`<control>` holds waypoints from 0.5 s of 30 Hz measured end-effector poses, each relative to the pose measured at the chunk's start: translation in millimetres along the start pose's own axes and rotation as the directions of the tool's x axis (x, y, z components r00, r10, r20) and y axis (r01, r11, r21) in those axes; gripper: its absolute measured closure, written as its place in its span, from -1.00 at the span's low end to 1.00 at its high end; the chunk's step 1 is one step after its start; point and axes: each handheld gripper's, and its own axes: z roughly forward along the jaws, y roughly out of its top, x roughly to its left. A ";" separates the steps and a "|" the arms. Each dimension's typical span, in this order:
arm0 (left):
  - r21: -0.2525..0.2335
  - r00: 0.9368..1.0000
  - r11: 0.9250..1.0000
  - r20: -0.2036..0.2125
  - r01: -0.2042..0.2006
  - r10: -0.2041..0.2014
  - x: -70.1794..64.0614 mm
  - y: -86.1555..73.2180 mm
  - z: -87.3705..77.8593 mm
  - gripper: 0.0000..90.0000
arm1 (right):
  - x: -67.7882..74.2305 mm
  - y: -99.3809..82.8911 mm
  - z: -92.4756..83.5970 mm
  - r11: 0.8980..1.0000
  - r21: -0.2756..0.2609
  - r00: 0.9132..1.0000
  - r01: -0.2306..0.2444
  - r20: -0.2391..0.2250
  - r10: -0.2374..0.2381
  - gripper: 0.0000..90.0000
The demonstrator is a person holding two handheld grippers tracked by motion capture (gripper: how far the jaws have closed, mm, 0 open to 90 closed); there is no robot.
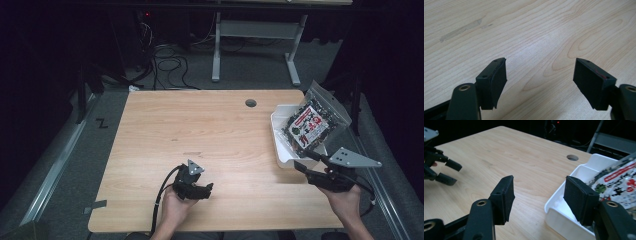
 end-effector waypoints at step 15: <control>-0.005 1.000 1.000 -0.003 -0.005 0.005 -0.1 0.1 -0.8 -0.40 | 27.8 -7.7 35.1 0.998 0.056 0.996 0.027 -0.084 -0.023 -0.06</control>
